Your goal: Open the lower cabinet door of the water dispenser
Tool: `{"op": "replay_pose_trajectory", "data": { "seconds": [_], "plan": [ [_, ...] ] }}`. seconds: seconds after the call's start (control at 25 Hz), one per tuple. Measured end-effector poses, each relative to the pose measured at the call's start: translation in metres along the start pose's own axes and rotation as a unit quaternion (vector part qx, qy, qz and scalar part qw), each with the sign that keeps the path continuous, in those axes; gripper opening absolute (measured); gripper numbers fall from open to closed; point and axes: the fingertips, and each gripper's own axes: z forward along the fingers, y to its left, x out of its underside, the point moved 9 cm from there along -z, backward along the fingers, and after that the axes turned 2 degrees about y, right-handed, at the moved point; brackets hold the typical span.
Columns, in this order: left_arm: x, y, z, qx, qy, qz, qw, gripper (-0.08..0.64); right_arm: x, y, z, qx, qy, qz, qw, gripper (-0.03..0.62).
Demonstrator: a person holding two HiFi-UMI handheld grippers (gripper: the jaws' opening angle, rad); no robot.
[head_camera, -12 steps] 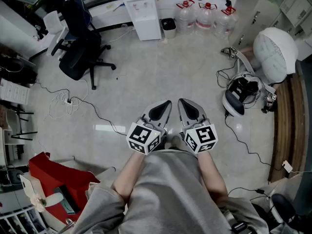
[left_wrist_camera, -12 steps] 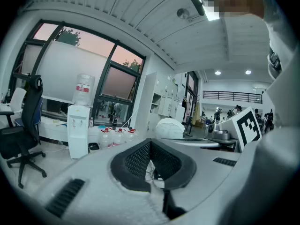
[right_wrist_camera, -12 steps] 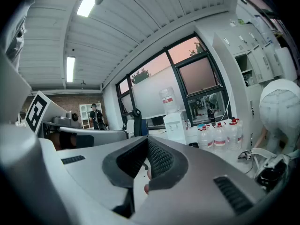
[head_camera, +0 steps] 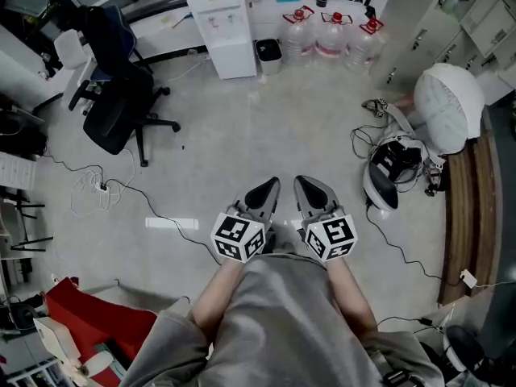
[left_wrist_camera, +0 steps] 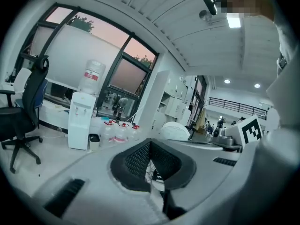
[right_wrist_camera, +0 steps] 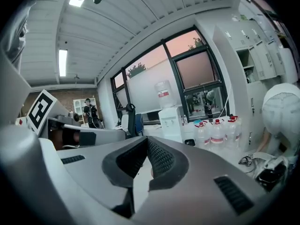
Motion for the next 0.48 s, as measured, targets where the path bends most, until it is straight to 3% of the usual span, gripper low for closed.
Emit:
{"op": "replay_pose_trajectory", "data": {
  "seconds": [0.48],
  "plan": [
    [-0.051, 0.108, 0.044, -0.015, 0.014, 0.004, 0.9998, 0.008, -0.023, -0.017, 0.112, 0.028, 0.034, 0.020, 0.999, 0.011]
  ]
}}
